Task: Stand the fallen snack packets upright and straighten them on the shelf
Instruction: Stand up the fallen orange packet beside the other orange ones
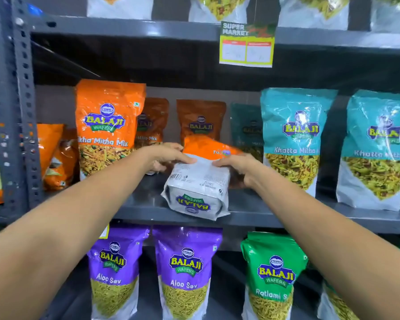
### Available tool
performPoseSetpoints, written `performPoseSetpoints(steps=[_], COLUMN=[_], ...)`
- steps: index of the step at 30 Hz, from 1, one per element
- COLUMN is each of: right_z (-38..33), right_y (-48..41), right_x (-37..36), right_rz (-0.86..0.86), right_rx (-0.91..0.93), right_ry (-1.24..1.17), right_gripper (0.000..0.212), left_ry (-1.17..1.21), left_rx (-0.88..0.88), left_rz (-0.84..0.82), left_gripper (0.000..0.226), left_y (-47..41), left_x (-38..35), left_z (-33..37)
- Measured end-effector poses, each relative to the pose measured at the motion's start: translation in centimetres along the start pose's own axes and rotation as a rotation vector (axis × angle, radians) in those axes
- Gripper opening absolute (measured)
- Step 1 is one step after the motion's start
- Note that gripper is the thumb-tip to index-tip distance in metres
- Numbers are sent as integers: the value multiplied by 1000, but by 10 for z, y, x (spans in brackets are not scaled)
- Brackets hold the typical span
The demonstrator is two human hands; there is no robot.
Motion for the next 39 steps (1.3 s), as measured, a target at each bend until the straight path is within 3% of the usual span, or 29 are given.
performPoseSetpoints(steps=[3,8,17,19,22,23,25,28,30,32,36,37,39], right_z=[-21,-20,3,12,28,32,36,42,47,50,52,52,50], right_y=[2,-10,-26,-29,-27,-26,-26,-28,-31,-33,-38,-39,-38], right_x=[3,5,2,1,-2,-3,-4,-6,-7,-8,-13,-12,-6], right_rz=[50,85,12,-17,-75,-72,-37,-46,-39,-32,-38,-59,-64], right_rx=[213,464,500,450,306,260,175,215,298,325,267,259,283], right_ry=[-96,-73,-142,-168,-225,-245,-280,-274,-235,-227,-238,-215,-143], right_gripper=[58,56,46,38,16,24,42,25,10,25,80,79,58], left_ry=[226,310,333,260,-65,-112,-100,95,206,294,278,293,330], left_rx=[-139,-344,-394,-413,-437,-455,-447,-331,-277,-282,-243,-207,-145], left_rz=[118,277,316,459,808,812,710,444,187,-4,-24,-42,-69], left_gripper=[49,74,79,67,39,41,45,49,68,75,68,67,66], left_y=[0,-1,-1,4,9,11,16,20,25,23,14,13,10], left_x=[7,6,-3,-6,-16,-21,-30,-32,-35,-45,-45,-42,-32], left_z=[2,-9,-23,-26,-35,-38,-39,-41,-46,-53,-55,-55,-57])
Point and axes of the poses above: each hand's wrist, its own y-axis away from the middle knuckle, its own x-axis out of the back of the hand, z = x × y, the point moved 1 cm from there along -y, towards the middle knuckle, and after that the axes turned 14 degrees about z, right-handed, at the moved point
